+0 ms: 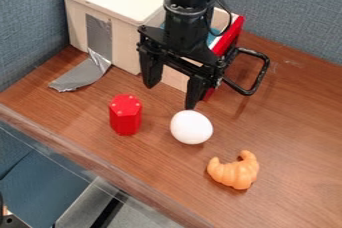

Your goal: Putting the toy croissant in the drawer

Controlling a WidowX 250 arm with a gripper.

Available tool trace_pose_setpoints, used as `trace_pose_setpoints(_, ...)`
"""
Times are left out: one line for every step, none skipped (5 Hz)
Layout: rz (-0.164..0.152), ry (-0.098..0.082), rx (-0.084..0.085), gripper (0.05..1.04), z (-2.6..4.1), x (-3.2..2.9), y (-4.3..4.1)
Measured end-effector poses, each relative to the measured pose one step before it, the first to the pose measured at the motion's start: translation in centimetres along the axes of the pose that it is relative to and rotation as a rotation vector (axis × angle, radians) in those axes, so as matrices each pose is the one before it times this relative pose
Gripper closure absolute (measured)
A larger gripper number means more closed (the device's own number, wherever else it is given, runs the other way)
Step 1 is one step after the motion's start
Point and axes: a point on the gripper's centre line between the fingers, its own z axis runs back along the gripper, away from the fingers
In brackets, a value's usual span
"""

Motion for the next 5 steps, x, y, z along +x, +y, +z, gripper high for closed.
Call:
trace_pose_setpoints(-0.0043,0.0351,0.0048,0.082,-0.830,-0.352,0.073)
trace_pose_setpoints(-0.1269,0.0161,0.0359,0.082,0.202,-0.303,-1.435)
trace_pose_setpoints(-0.1312,-0.0219,0.0802,0.082,0.974,1.008,-1.611)
trace_pose_setpoints(-0.0865,0.0147,0.0440,0.082,-0.263,0.717,-1.644)
trace_pose_setpoints(-0.0826,0.0172,0.0097,0.082,-0.989,1.362,-1.786)
